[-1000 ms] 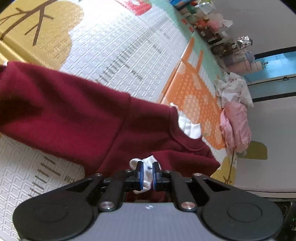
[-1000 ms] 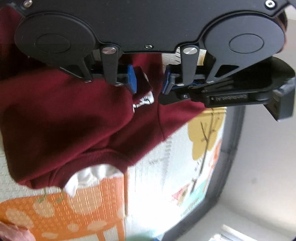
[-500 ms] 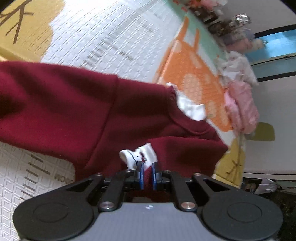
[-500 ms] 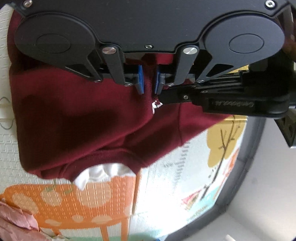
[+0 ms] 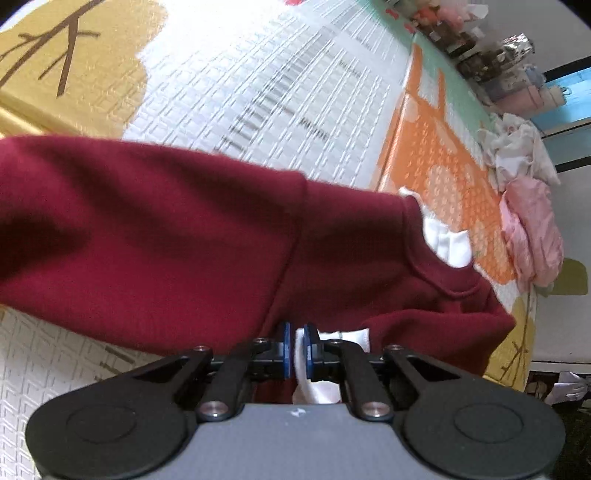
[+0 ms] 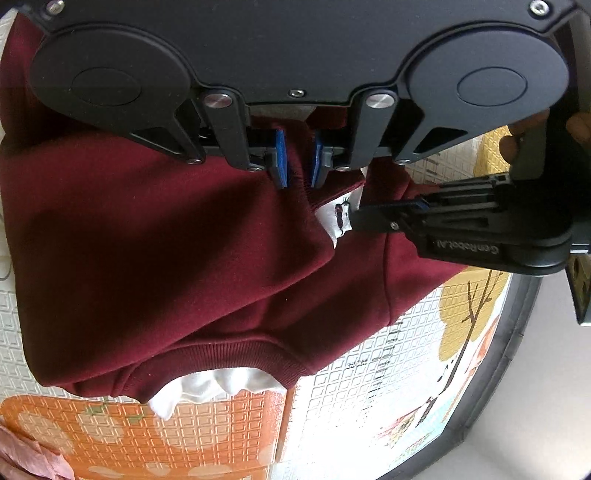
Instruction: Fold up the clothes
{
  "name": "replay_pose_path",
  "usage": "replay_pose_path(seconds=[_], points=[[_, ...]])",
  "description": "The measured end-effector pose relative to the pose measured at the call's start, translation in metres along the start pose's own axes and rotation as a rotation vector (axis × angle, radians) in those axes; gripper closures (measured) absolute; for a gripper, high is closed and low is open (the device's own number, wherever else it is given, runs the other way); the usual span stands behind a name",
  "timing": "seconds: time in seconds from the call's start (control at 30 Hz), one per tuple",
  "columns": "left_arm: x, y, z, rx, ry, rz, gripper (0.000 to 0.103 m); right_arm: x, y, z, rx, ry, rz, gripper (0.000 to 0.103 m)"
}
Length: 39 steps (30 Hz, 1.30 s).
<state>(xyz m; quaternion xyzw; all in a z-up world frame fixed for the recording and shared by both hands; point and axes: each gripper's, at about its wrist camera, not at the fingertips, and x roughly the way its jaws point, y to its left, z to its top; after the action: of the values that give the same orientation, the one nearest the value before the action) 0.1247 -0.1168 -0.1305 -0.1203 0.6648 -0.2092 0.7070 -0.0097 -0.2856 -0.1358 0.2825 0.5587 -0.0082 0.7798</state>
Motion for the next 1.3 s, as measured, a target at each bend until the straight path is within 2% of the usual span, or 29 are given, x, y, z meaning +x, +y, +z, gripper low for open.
replay_pose_path(seconds=[0.27, 0.37, 0.47, 0.7, 1.03, 1.1, 1.3], points=[[-0.027, -0.025, -0.002, 0.061, -0.035, -0.111, 0.093, -0.038, 0.005, 0.011, 0.011, -0.087, 0.077, 0.089], [-0.028, -0.033, -0.006, 0.079, -0.015, -0.133, 0.092, -0.05, 0.014, 0.014, -0.02, -0.104, 0.085, 0.089], [-0.023, -0.036, -0.01, 0.092, 0.018, -0.139, 0.091, -0.052, 0.021, 0.012, -0.044, -0.085, 0.099, 0.088], [0.001, -0.03, -0.019, 0.09, 0.086, -0.093, 0.09, -0.027, 0.027, 0.0, -0.057, -0.019, 0.067, 0.088], [0.016, -0.028, -0.021, 0.11, 0.086, -0.009, 0.09, 0.005, 0.027, -0.01, -0.064, 0.013, 0.009, 0.09], [0.018, -0.029, -0.021, 0.116, 0.08, 0.004, 0.091, 0.008, 0.028, -0.011, -0.073, 0.013, -0.004, 0.093], [0.021, -0.033, -0.016, 0.133, 0.07, 0.036, 0.092, 0.011, 0.036, -0.016, -0.125, 0.014, -0.046, 0.094]])
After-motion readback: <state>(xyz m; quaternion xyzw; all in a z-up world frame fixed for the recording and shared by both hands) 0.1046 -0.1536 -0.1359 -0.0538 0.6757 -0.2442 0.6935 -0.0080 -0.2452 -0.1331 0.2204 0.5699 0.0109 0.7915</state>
